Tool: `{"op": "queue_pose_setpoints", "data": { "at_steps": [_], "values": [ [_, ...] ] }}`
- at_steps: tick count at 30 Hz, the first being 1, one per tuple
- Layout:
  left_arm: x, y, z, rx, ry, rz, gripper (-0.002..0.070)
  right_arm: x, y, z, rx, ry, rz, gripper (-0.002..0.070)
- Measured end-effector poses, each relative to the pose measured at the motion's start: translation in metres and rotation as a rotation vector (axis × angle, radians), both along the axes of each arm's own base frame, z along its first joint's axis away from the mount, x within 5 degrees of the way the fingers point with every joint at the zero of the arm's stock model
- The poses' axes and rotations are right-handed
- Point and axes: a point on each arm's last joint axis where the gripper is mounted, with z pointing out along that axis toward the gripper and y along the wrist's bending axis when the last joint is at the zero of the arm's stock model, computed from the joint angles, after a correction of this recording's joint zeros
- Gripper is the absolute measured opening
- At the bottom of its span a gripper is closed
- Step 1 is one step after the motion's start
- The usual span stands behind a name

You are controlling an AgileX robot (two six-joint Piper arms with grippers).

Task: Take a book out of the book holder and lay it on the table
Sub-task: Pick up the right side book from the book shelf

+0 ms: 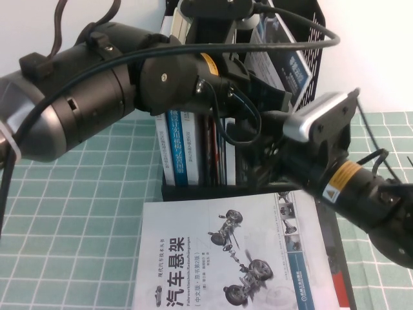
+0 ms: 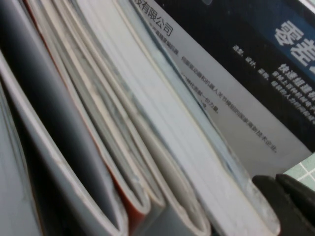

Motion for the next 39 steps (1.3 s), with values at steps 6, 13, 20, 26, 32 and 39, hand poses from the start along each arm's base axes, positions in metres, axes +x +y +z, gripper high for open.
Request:
{"op": "queue_pose_setpoints", "data": {
  "at_steps": [6, 13, 20, 26, 32, 39],
  "values": [
    [0.000, 0.000, 0.000, 0.007, -0.005, 0.001, -0.0003, -0.021, -0.001, -0.027, -0.052, 0.163, 0.113, 0.0418],
    [0.000, 0.001, 0.000, -0.001, 0.002, 0.011, -0.0003, -0.053, -0.026, -0.054, -0.168, 0.217, 0.069, 0.0416],
    [0.001, 0.001, 0.000, -0.010, 0.007, 0.019, -0.0003, -0.057, -0.058, -0.049, -0.095, 0.132, -0.213, 0.0413],
    [0.000, 0.000, 0.000, -0.029, 0.018, 0.022, -0.0003, -0.036, -0.047, -0.026, -0.039, 0.027, -0.230, 0.0413],
    [0.000, -0.001, 0.001, -0.050, 0.026, 0.028, -0.0003, -0.006, -0.034, 0.009, -0.030, -0.085, -0.281, 0.0413],
    [0.000, -0.002, 0.001, -0.072, 0.040, 0.038, -0.0003, 0.010, -0.026, 0.028, -0.077, -0.127, -0.292, 0.0213]
  ]
}}
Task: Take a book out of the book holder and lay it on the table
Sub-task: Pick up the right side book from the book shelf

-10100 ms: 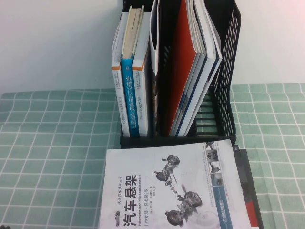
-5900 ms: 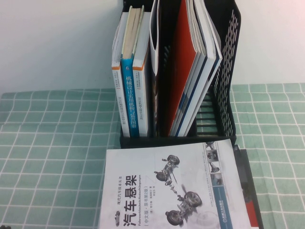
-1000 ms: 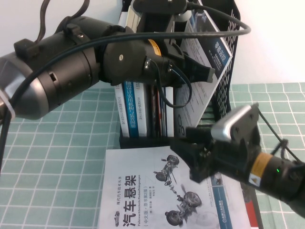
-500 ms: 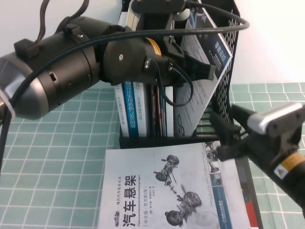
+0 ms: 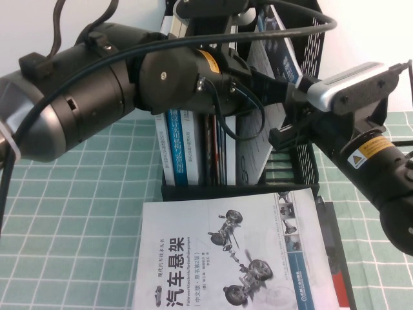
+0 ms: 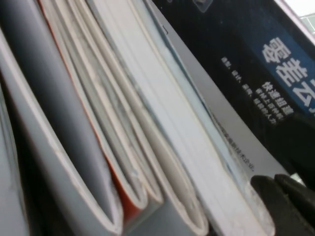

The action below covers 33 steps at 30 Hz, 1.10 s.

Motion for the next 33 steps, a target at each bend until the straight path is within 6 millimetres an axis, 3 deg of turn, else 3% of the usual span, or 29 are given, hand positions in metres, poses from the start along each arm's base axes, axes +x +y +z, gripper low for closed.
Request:
{"op": "queue_pose_setpoints", "data": {
  "at_steps": [2, 4, 10, 15, 20, 24, 29, 33],
  "values": [
    [0.000, 0.000, 0.000, -0.011, 0.008, 0.002, -0.0003, 0.001, -0.002, -0.001, -0.002, 0.010, -0.022, 0.0085],
    [-0.001, -0.001, 0.000, -0.024, 0.022, 0.003, -0.0003, 0.003, -0.005, -0.001, 0.011, 0.025, -0.057, 0.0047],
    [-0.019, 0.003, 0.016, -0.027, 0.040, -0.025, -0.0003, 0.002, -0.009, 0.006, 0.012, -0.034, -0.101, 0.0029],
    [-0.055, 0.016, 0.063, -0.095, -0.063, -0.074, -0.0003, -0.012, -0.022, 0.047, -0.018, -0.197, -0.167, 0.0029],
    [-0.100, 0.047, 0.109, -0.132, -0.166, -0.122, -0.0003, -0.040, -0.038, 0.097, -0.111, -0.347, -0.204, 0.0027],
    [-0.134, 0.075, 0.132, -0.115, -0.219, -0.158, -0.0003, -0.072, -0.047, 0.127, -0.242, -0.388, -0.129, 0.0026],
    [-0.166, 0.103, 0.143, -0.045, -0.238, -0.207, -0.0003, -0.119, -0.066, 0.156, -0.375, -0.435, -0.052, 0.0026],
    [-0.185, 0.119, 0.148, -0.021, -0.240, -0.217, -0.0003, -0.145, -0.080, 0.160, -0.489, -0.378, -0.011, 0.0026]
  ]
}}
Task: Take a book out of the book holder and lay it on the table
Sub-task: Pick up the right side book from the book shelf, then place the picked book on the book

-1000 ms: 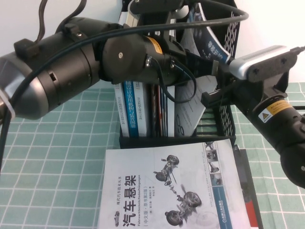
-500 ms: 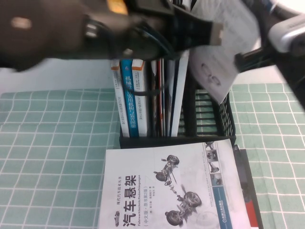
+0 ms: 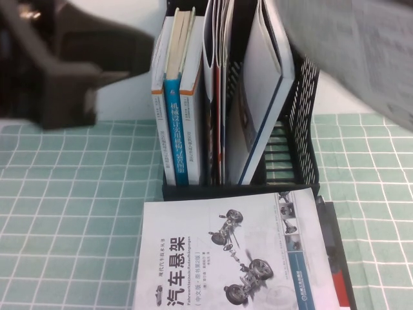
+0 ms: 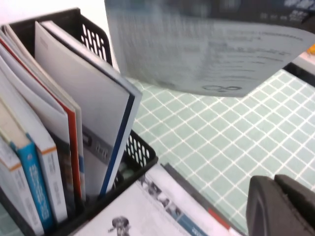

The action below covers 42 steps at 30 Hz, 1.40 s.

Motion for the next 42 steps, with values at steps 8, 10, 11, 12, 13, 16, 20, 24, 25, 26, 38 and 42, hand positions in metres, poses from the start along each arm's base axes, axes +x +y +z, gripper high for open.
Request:
{"op": "queue_pose_setpoints", "data": {
  "at_steps": [8, 10, 11, 12, 13, 16, 20, 24, 25, 26, 38, 42],
  "values": [
    [-0.015, 0.013, -0.012, 0.033, 0.030, -0.006, -0.0003, -0.017, -0.010, -0.029, -0.145, 0.349, 0.000, 0.0025],
    [-0.014, 0.012, -0.017, 0.030, 0.039, 0.001, -0.0003, -0.013, -0.003, -0.038, -0.146, 0.410, 0.028, 0.0025],
    [-0.013, 0.012, -0.020, 0.029, 0.042, 0.003, -0.0003, -0.011, 0.003, -0.043, -0.153, 0.433, 0.048, 0.0025],
    [-0.013, 0.011, -0.023, 0.032, 0.047, 0.004, -0.0003, -0.009, 0.009, -0.047, -0.166, 0.455, 0.067, 0.0025],
    [-0.012, 0.011, -0.025, 0.033, 0.051, 0.005, -0.0003, -0.006, 0.016, -0.051, -0.179, 0.467, 0.092, 0.0025],
    [-0.010, 0.009, -0.032, 0.042, 0.070, 0.009, -0.0003, -0.001, 0.040, -0.059, -0.224, 0.431, 0.168, 0.0025],
    [-0.006, 0.006, -0.039, 0.023, 0.080, 0.023, -0.0003, 0.004, 0.077, -0.070, -0.312, 0.349, 0.269, 0.0025],
    [-0.005, 0.004, -0.043, 0.008, 0.092, 0.023, -0.0003, 0.010, 0.114, -0.096, -0.417, 0.395, 0.346, 0.0025],
    [-0.005, 0.003, -0.043, 0.007, 0.095, 0.021, -0.0003, 0.010, 0.124, -0.105, -0.447, 0.412, 0.367, 0.0025],
    [-0.005, 0.003, -0.043, 0.008, 0.099, 0.020, -0.0003, 0.010, 0.133, -0.115, -0.477, 0.436, 0.387, 0.0025],
    [-0.007, 0.003, -0.049, 0.035, 0.157, 0.012, -0.0003, -0.019, 0.200, -0.198, -0.704, 0.483, 0.569, 0.0025],
    [-0.007, 0.003, -0.050, 0.038, 0.162, 0.010, -0.0003, -0.015, 0.208, -0.208, -0.711, 0.419, 0.566, 0.0025]
  ]
}}
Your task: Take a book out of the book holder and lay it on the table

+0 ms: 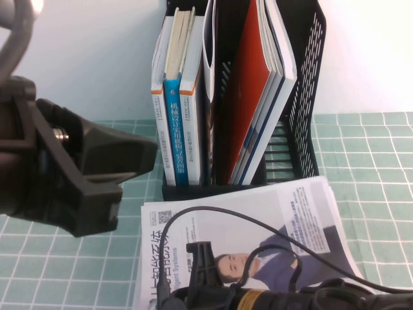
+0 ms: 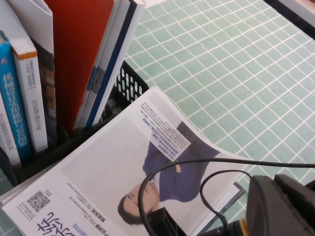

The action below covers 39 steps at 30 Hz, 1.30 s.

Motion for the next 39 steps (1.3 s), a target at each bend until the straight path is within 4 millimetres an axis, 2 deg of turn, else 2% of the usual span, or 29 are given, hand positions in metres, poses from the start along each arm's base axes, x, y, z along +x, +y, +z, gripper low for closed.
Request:
{"op": "queue_pose_setpoints", "data": {
  "at_steps": [7, 10, 13, 16, 20, 23, 26, 28, 30, 32, 33, 36, 39],
  "values": [
    [0.001, -0.001, -0.003, -0.002, 0.014, 0.006, -0.0003, 0.009, 0.007, -0.017, 0.013, 0.012, -0.084, 0.0043],
    [0.002, -0.002, -0.002, -0.032, 0.015, 0.023, -0.0003, 0.010, 0.008, -0.024, 0.004, 0.034, -0.107, 0.0136],
    [0.003, -0.002, -0.003, -0.039, 0.016, 0.029, -0.0003, 0.010, 0.007, -0.024, 0.028, 0.084, -0.153, 0.0299],
    [0.003, -0.002, -0.005, -0.037, 0.023, 0.030, -0.0003, 0.006, 0.007, -0.018, 0.111, 0.234, -0.260, 0.0446],
    [0.003, -0.002, -0.006, -0.027, 0.032, 0.028, -0.0003, -0.007, 0.007, -0.002, 0.211, 0.423, -0.352, 0.0496],
    [0.002, -0.002, -0.006, -0.026, 0.033, 0.028, -0.0003, -0.017, 0.007, 0.010, 0.252, 0.457, -0.339, 0.0503],
    [0.003, 0.000, -0.004, -0.020, -0.007, 0.031, -0.0003, -0.028, 0.005, 0.033, 0.284, 0.396, -0.246, 0.0467],
    [0.003, 0.005, 0.001, -0.023, -0.078, 0.060, -0.0003, -0.033, -0.002, 0.057, 0.328, 0.311, -0.174, 0.0375],
    [0.001, 0.017, 0.010, -0.035, -0.175, 0.114, -0.0003, -0.035, -0.016, 0.089, 0.395, 0.194, -0.112, 0.0235],
    [-0.005, 0.031, 0.019, -0.039, -0.260, 0.171, -0.0003, -0.035, -0.037, 0.121, 0.482, 0.106, -0.100, 0.0112],
    [-0.010, 0.039, 0.023, -0.041, -0.294, 0.201, -0.0003, -0.033, -0.051, 0.137, 0.531, 0.076, -0.118, 0.0072],
    [-0.025, 0.063, 0.026, -0.002, -0.335, 0.275, -0.0003, -0.027, -0.093, 0.172, 0.635, 0.018, -0.200, 0.0020],
    [-0.041, 0.085, 0.022, 0.064, -0.310, 0.328, -0.0003, -0.022, -0.137, 0.195, 0.728, -0.004, -0.310, 0.0006]
  ]
}}
